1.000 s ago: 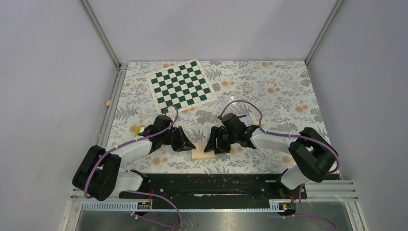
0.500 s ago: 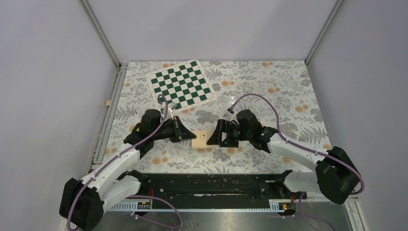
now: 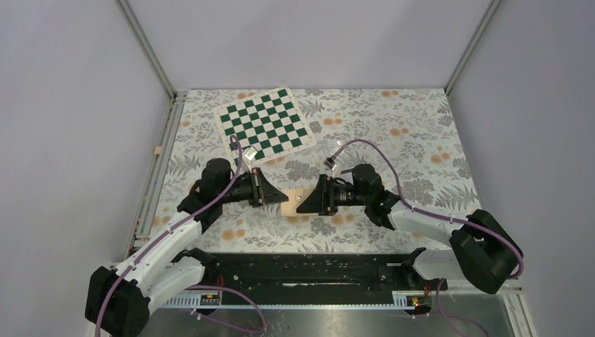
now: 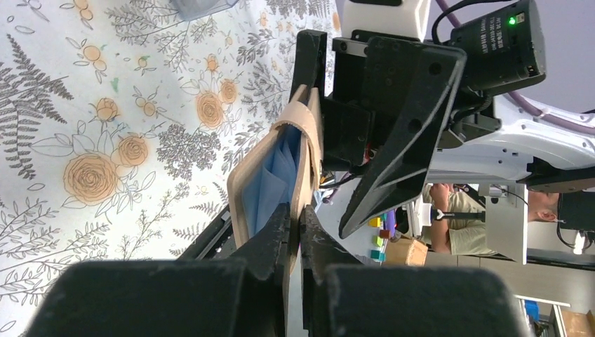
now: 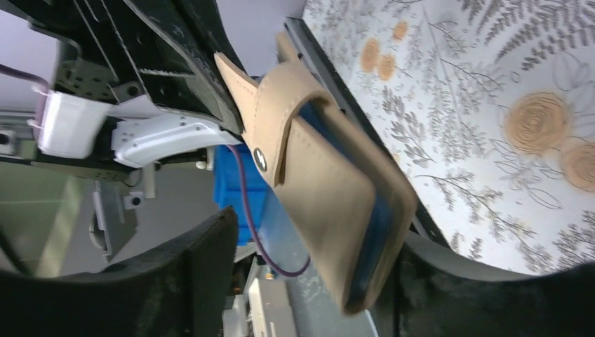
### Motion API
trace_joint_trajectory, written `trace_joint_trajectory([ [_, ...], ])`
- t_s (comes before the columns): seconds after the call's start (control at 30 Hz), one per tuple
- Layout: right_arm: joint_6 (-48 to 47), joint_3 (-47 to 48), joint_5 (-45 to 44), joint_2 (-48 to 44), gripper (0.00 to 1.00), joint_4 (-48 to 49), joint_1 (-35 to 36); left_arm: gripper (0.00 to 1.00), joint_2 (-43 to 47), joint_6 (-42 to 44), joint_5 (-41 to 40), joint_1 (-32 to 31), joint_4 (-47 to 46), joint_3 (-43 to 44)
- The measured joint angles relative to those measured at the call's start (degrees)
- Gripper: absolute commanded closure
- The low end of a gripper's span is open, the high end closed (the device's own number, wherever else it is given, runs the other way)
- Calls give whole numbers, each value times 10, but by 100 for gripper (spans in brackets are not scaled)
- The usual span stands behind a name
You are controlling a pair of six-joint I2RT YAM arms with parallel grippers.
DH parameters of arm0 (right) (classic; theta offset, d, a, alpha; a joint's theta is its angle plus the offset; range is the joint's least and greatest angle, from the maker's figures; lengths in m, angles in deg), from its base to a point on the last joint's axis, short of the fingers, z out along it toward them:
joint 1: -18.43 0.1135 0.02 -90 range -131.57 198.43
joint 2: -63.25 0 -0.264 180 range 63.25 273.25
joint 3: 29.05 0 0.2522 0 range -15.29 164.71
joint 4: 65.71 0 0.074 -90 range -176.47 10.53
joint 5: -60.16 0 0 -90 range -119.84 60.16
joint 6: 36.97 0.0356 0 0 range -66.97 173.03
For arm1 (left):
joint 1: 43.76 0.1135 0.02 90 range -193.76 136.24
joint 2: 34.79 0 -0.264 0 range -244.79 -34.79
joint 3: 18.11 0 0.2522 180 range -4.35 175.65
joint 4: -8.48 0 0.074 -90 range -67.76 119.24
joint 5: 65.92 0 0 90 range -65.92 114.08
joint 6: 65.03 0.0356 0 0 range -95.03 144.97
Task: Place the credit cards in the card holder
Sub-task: Open the card holder at the center of the board.
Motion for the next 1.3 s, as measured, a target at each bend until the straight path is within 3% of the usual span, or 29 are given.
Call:
trace_joint_trajectory([
  [0.1, 31, -1, 16, 15, 54, 53, -1, 100, 2, -7, 6, 0, -12, 0],
  [0.2, 52, -1, 22, 21, 78, 81, -1, 98, 3, -12, 10, 0, -20, 0],
  [0.23, 54, -1, 23, 22, 83, 86, -1, 91, 3, -12, 12, 0, -21, 0],
  [0.27, 59, -1, 26, 22, 86, 90, -2, 78, 3, -12, 12, 0, -20, 0],
  [0.33, 63, -1, 31, 22, 91, 93, -2, 59, 5, -1, 9, 0, -7, 4],
  [0.47, 58, -1, 31, 21, 100, 87, -2, 46, 22, 39, -34, -1, 79, 41],
  [0.6, 35, -1, 24, 5, 100, 53, -2, 44, 43, 79, -97, -1, 165, 103],
  [0.8, -17, -1, -1, -45, 100, -16, -2, 44, 55, 90, -106, -5, 186, 136],
  [1.3, -36, -1, -10, -56, 100, -38, -2, 50, -12, -19, -20, -71, 4, 83],
])
